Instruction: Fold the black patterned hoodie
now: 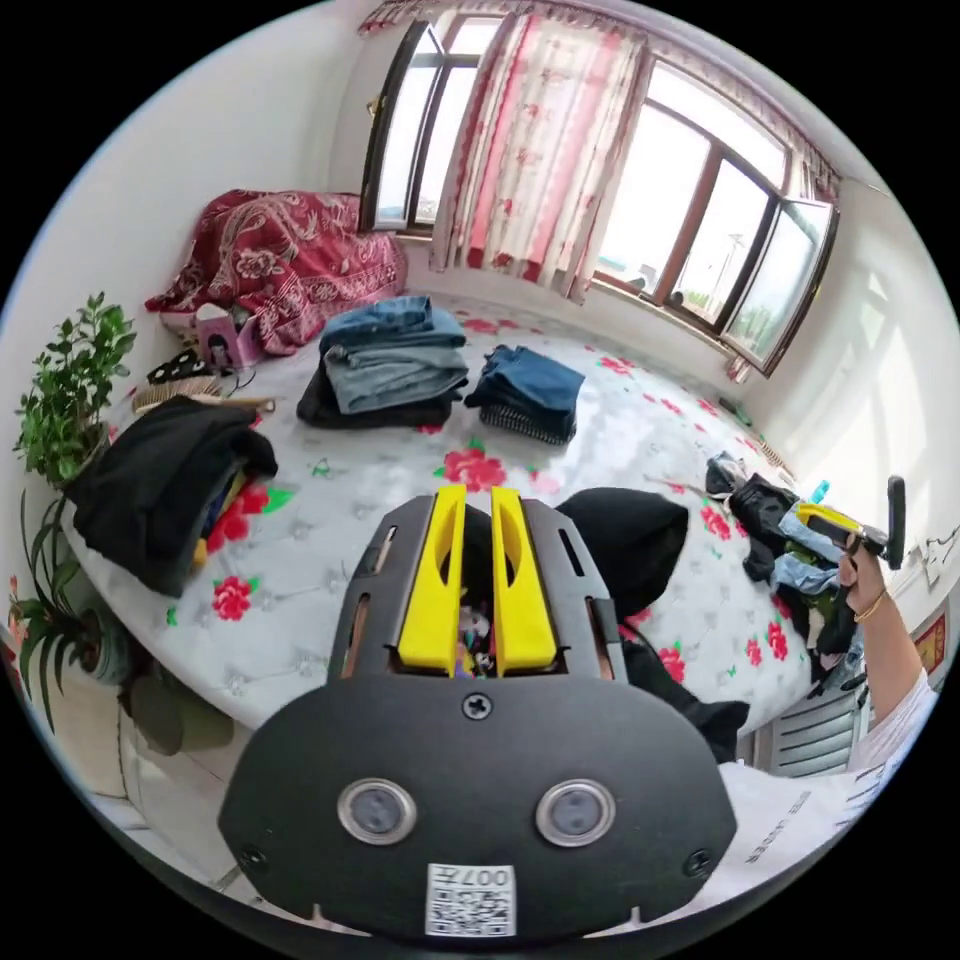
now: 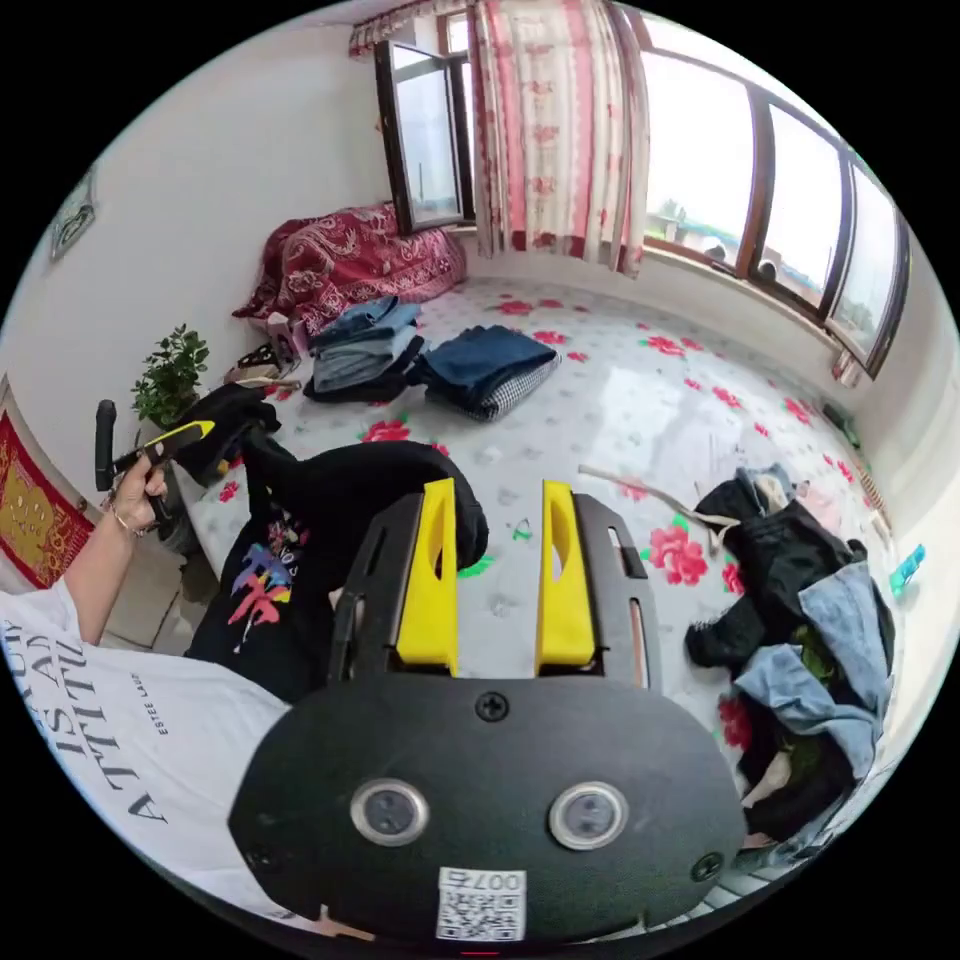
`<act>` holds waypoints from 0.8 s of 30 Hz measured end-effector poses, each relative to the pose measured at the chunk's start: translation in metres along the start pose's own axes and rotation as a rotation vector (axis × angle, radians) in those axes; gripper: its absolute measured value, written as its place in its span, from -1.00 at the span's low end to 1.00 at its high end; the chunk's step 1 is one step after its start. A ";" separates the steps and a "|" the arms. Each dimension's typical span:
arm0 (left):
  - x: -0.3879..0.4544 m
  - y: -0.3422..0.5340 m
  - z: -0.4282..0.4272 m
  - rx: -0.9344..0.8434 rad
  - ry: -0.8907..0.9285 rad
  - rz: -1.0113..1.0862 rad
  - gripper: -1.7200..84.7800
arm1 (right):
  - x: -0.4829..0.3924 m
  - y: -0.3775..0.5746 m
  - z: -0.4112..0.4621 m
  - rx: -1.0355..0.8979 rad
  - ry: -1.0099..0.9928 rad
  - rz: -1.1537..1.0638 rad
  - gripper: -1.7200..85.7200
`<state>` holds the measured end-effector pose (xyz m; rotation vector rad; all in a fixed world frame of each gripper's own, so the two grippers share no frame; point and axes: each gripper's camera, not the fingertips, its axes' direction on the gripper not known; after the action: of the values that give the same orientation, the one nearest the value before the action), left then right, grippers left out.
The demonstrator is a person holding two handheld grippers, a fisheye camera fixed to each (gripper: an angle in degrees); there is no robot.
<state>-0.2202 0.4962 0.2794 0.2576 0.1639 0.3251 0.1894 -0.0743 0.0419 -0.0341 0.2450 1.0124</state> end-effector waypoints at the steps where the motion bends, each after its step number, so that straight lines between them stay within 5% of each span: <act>1: -0.013 0.025 0.015 -0.040 -0.043 -0.004 -0.84 | 0.016 0.046 0.044 -0.085 -0.017 0.051 -0.71; 7: -0.026 0.101 0.083 -0.310 -0.187 0.095 -0.80 | 0.015 0.212 0.170 -0.358 -0.230 0.173 -0.70; 14: -0.017 0.112 0.187 -0.529 -0.198 0.107 -0.78 | -0.077 0.202 0.243 -0.428 -0.403 -0.027 -0.78; 18: 0.021 0.111 0.243 -0.640 -0.182 0.151 -0.95 | -0.090 0.180 0.301 -0.595 -0.245 -0.017 -0.93; 24: 0.105 0.083 0.240 -0.553 -0.115 0.340 -0.98 | 0.050 0.128 0.232 -0.403 0.055 0.198 -0.96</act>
<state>-0.0983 0.5537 0.5184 -0.2483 -0.0880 0.6749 0.1499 0.0680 0.2672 -0.4106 0.0919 1.2462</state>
